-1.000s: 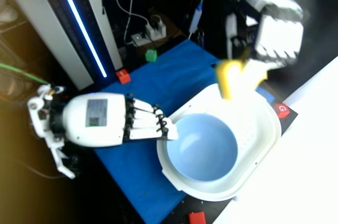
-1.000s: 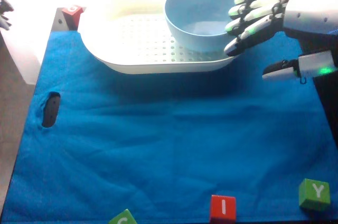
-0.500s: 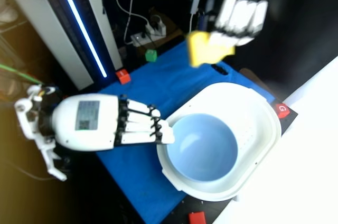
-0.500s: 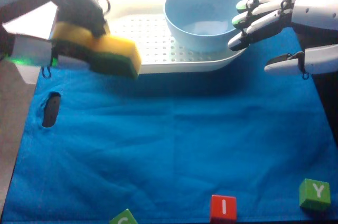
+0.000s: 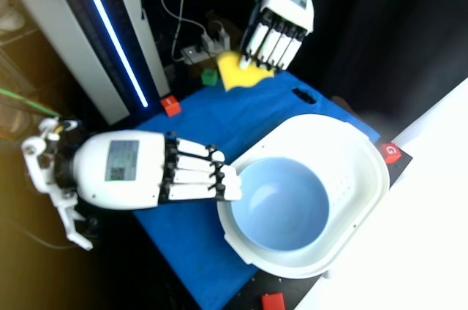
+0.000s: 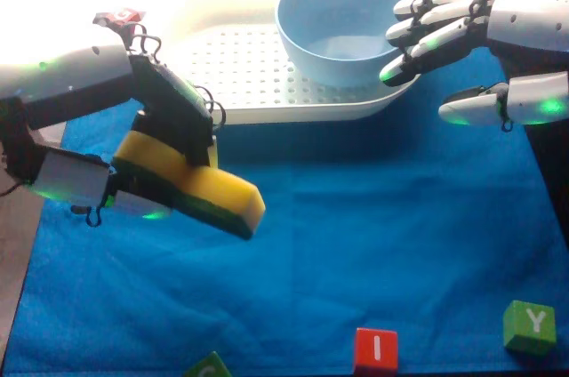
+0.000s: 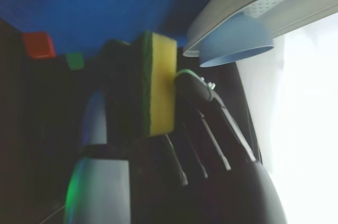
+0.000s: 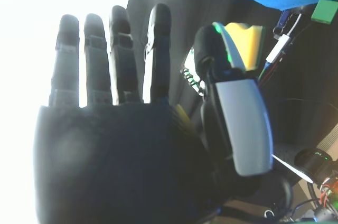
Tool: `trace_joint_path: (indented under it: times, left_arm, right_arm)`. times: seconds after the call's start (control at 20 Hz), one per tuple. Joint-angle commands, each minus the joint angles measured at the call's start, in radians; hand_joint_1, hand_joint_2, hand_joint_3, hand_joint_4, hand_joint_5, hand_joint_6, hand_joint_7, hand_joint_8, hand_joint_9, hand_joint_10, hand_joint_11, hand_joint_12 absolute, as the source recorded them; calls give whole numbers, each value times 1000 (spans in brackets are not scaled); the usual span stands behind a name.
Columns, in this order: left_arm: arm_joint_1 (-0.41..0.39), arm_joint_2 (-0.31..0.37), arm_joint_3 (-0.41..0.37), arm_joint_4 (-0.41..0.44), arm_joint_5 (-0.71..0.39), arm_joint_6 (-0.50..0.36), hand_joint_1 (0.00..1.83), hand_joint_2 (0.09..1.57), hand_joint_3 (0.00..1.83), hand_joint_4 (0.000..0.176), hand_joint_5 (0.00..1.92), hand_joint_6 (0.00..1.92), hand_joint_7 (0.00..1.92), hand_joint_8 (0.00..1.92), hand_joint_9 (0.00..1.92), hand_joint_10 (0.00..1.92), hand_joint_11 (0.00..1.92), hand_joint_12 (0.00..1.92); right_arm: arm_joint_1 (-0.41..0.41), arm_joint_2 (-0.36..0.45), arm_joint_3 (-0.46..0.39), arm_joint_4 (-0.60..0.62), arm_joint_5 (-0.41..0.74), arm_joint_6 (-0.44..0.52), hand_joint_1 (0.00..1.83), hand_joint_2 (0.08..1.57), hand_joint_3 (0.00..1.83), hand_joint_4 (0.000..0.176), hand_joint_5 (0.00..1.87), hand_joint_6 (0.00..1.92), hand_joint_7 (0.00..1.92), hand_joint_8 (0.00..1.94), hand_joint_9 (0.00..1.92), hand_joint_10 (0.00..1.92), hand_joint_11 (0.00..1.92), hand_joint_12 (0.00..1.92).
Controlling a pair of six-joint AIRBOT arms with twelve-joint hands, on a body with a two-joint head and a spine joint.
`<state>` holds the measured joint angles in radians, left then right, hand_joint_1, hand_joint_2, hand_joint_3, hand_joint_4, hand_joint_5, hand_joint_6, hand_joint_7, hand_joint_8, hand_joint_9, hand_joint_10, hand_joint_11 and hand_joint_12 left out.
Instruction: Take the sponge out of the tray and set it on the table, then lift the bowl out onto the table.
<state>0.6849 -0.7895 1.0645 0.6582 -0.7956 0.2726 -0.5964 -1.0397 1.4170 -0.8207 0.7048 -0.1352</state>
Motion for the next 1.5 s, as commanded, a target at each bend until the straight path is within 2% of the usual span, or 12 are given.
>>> trace_joint_path:
  times: [0.0, 0.15, 0.25, 0.3, 0.35, 0.4, 0.7, 0.85, 1.05, 1.25, 1.35, 1.45]
  left_arm:
    - [-5, -6, -1, -35, -103, -17, 1246, 1137, 1, 0, 1119, 726, 762, 1339, 1042, 1073, 1034, 1366]
    - [-3, -9, -2, -16, -106, -37, 1249, 1140, 0, 0, 1125, 654, 757, 1409, 1077, 1142, 1147, 1440]
    - [-3, -10, -6, -3, -105, -39, 1242, 1152, 0, 0, 969, 784, 865, 1378, 851, 1197, 897, 1602]
    - [-3, -10, -6, -3, -105, -39, 1041, 1002, 0, 0, 713, 303, 746, 652, 694, 993, 530, 1644]
    - [-3, -10, -6, -3, -105, -39, 933, 936, 0, 0, 656, 93, 750, 271, 652, 700, 397, 1487]
    - [-3, -10, -6, -2, -104, -39, 784, 949, 0, 37, 548, 4, 646, 18, 601, 154, 154, 1283]
    - [-3, -14, -6, 4, -97, -39, 716, 981, 5, 63, 483, 0, 533, 5, 484, 2, 0, 1116]
    - [-3, -19, -8, 13, -96, -39, 602, 1029, 3, 105, 437, 0, 476, 0, 416, 0, 0, 939]
    - [5, -21, 1, -23, -93, -22, 596, 956, 0, 82, 479, 6, 452, 1, 370, 1, 0, 618]
    - [40, -9, 6, -234, -67, 200, 683, 976, 1, 42, 516, 3, 474, 2, 372, 0, 0, 576]
    - [65, -16, 14, -322, -57, 281, 642, 965, 0, 50, 528, 6, 453, 3, 351, 3, 0, 593]
    - [74, -32, 30, -410, -41, 369, 699, 988, 3, 22, 500, 0, 431, 0, 311, 0, 0, 410]
  right_arm:
    - [6, -3, 3, 56, 74, 2, 498, 1307, 3, 150, 593, 1, 380, 2, 221, 2, 0, 357]
    - [5, -4, 4, 56, 73, 2, 485, 1313, 2, 146, 594, 1, 372, 1, 221, 2, 0, 348]
    - [5, -6, 5, 56, 71, 2, 518, 1300, 0, 147, 607, 1, 373, 1, 222, 3, 0, 348]
    - [5, -6, 5, 56, 71, 2, 511, 1305, 2, 138, 608, 1, 369, 0, 219, 2, 0, 331]
    - [5, -6, 5, 56, 71, 2, 545, 1291, 0, 137, 628, 1, 385, 1, 237, 2, 0, 367]
    - [5, -6, 5, 56, 71, 2, 568, 1286, 0, 136, 625, 0, 394, 2, 246, 3, 0, 377]
    - [4, -8, 6, 56, 71, 2, 563, 1288, 0, 131, 634, 2, 384, 0, 235, 1, 0, 378]
    - [3, -10, 7, 56, 71, 2, 534, 1286, 0, 128, 644, 4, 387, 3, 243, 3, 0, 374]
    - [0, -12, 8, 56, 69, 2, 506, 1268, 0, 143, 603, 0, 393, 3, 257, 7, 0, 384]
    - [-1, -28, 20, 71, 69, 2, 486, 1214, 0, 161, 560, 1, 376, 0, 245, 0, 0, 372]
    - [-1, -44, 34, 80, 69, 2, 532, 1188, 0, 141, 574, 6, 383, 3, 253, 4, 0, 371]
    - [0, -67, 50, 88, 69, 2, 759, 1093, 0, 86, 618, 2, 437, 2, 292, 4, 0, 466]
